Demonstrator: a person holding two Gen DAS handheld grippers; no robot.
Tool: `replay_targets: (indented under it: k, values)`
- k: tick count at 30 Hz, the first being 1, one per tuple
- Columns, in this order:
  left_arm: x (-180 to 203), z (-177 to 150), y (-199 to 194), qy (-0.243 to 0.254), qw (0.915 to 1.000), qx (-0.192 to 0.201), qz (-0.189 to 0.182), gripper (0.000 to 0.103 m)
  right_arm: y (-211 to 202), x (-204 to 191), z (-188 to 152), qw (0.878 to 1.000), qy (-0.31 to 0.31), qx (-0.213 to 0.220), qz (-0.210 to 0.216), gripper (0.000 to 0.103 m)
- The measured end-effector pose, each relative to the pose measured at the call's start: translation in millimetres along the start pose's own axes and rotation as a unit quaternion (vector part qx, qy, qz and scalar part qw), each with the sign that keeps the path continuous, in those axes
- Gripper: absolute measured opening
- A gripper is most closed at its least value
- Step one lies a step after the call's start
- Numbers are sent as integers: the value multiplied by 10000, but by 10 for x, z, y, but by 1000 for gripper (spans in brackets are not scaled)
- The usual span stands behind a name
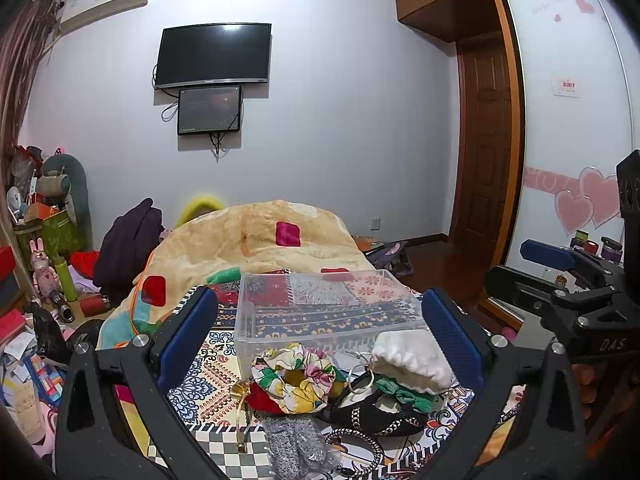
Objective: Organize soft objects
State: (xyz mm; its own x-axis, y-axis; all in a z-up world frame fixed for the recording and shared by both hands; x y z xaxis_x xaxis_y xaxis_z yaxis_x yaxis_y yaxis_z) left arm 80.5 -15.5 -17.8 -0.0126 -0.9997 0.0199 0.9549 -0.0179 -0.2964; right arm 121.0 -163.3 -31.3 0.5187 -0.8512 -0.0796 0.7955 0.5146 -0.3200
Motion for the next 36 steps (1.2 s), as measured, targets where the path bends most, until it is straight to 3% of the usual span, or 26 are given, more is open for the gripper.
replay_targets:
  k: [36]
  values:
    - [-9,57,-20,-39,10000,33,-44,103,-5,-54,-4,9999,61,84,79,103]
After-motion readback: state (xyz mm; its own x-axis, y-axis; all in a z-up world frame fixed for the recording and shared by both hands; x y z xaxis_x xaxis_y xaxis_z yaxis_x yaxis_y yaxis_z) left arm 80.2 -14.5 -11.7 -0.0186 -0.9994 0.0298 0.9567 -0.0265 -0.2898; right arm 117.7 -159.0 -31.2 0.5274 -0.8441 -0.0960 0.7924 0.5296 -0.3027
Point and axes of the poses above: each gripper's, at about its wrist camera, not at the fingertips, and y roughly the way its jaws point, x to its right, z to its top, the point moved 9 cm from there along y, roughly the way its jaws point
